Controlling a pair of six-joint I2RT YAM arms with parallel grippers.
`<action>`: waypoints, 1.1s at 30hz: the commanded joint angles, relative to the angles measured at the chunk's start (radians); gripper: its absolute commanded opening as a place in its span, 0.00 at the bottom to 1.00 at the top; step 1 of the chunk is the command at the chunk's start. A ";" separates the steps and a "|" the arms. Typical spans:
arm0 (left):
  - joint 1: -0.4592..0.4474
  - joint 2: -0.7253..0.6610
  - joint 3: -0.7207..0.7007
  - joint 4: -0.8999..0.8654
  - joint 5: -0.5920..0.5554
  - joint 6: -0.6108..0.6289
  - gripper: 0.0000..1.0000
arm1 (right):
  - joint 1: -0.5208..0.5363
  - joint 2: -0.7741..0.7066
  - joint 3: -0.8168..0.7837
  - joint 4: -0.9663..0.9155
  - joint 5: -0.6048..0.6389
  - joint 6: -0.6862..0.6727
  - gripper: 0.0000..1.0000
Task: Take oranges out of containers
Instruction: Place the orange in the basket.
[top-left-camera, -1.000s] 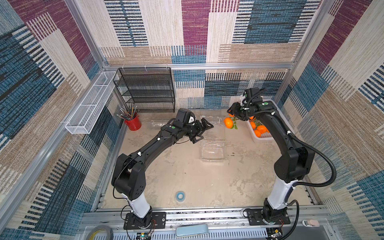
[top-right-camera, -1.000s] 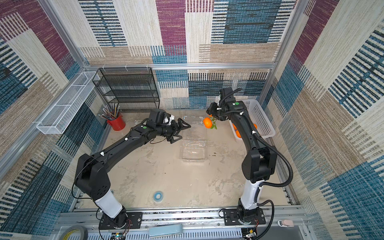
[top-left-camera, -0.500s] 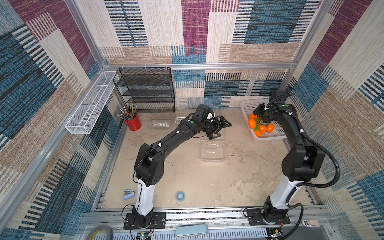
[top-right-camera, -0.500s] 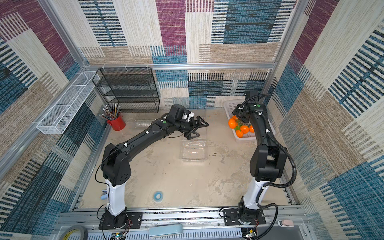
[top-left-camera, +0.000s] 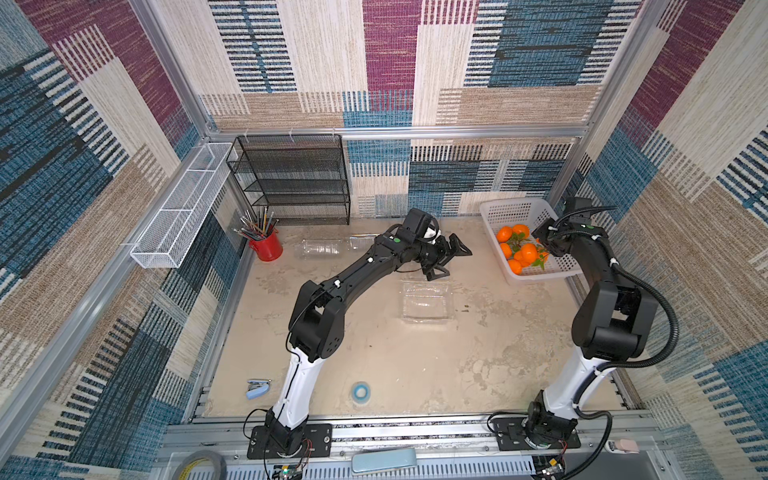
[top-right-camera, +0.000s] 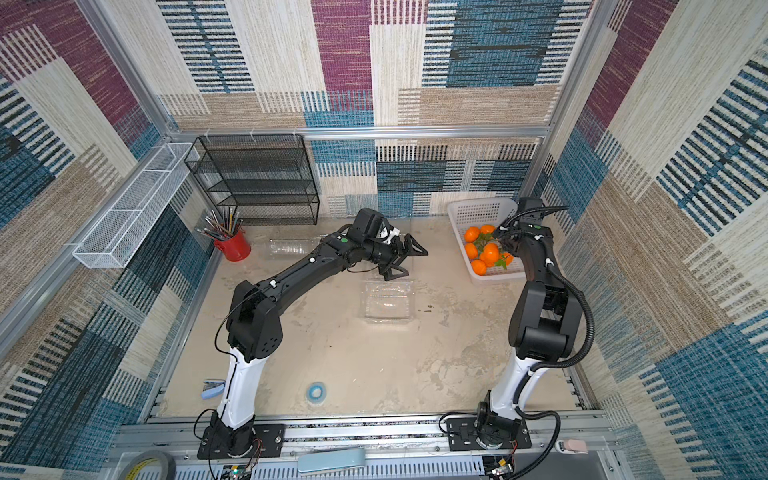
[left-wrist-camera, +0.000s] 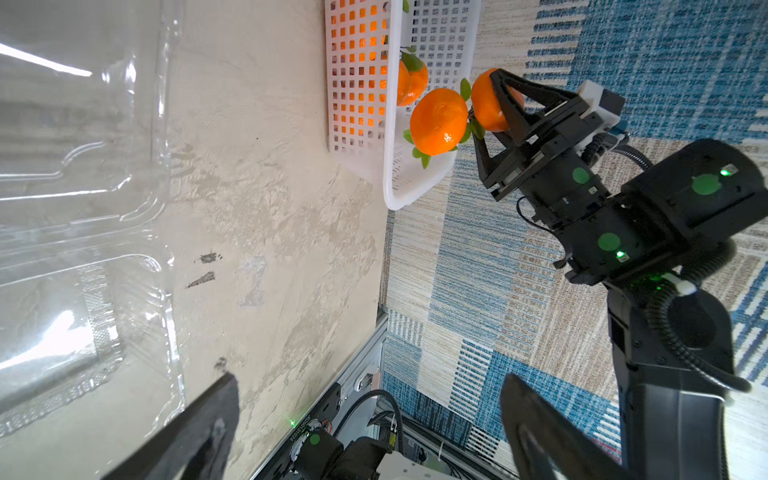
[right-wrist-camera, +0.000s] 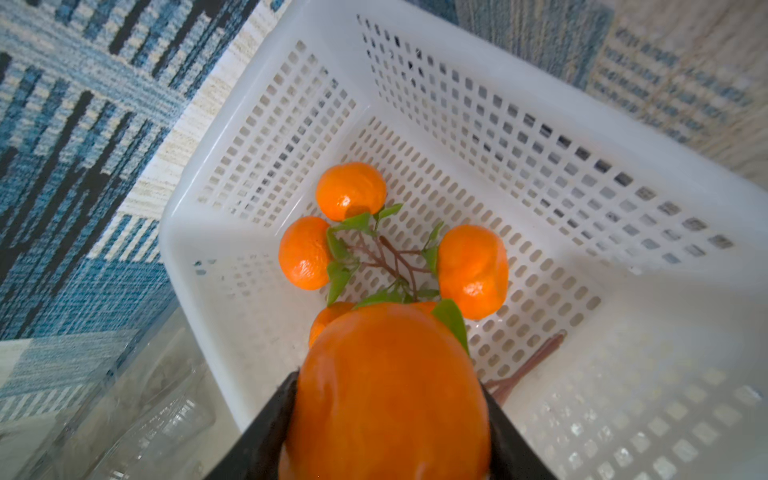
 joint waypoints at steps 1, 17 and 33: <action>0.000 0.018 0.034 -0.055 0.024 0.036 0.99 | -0.006 0.045 -0.001 0.052 0.030 -0.017 0.58; 0.058 -0.068 -0.009 -0.131 -0.052 0.157 0.99 | -0.012 0.006 0.010 0.037 -0.031 -0.027 0.98; 0.175 -0.350 -0.274 -0.193 -0.161 0.323 0.99 | 0.050 -0.159 -0.030 0.063 -0.067 -0.054 0.98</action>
